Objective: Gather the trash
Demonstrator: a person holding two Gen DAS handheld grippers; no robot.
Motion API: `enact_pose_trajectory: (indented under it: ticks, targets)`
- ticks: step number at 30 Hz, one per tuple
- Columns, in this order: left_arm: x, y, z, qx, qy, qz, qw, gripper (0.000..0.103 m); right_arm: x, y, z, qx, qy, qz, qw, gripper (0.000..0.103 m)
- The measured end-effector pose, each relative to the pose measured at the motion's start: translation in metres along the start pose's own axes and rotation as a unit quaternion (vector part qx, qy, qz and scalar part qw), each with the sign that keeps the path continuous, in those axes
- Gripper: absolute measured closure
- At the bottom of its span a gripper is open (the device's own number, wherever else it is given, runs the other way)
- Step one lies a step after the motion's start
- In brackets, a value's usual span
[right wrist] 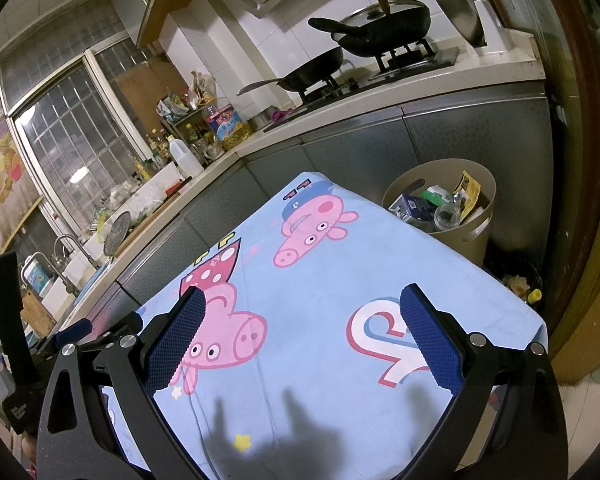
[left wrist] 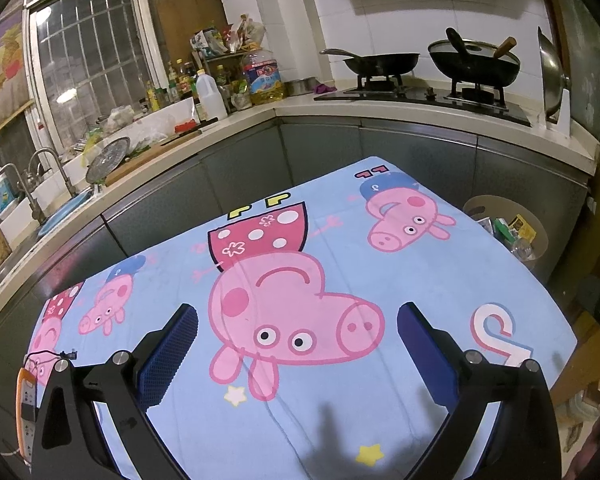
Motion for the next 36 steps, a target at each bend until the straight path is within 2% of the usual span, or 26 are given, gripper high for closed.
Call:
enact_pose_trajectory:
  ticks: [3,9,14,36]
  targets:
    - [0.002,0.002,0.006,0.0,0.007,0.017,0.9998,0.004,0.0,0.0,0.0,0.0,0.0,0.0,1.0,0.006]
    - [0.009,0.009,0.015,0.004,0.017,0.027,0.9995,0.004,0.0,0.0,0.0,-0.001,-0.001,-0.001,1.0,0.006]
    - [0.022,0.021,0.022,0.003,0.018,0.026,0.9995,0.004,-0.002,0.001,0.001,-0.001,0.003,-0.001,1.0,0.006]
    - [0.014,0.009,0.012,0.0,0.022,0.025,0.9994,0.004,-0.001,0.0,0.001,-0.002,0.004,-0.001,1.0,0.006]
Point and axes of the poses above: each gripper's, at about its wrist camera, not at the fingertips, and x roughly against the way its jaws point, y to its left, z to its underside, the point moved 10 cm from there along -x, roughly the way its jaws point, and after that the axes turned 7 degrees about x, right-handed, at the moved point
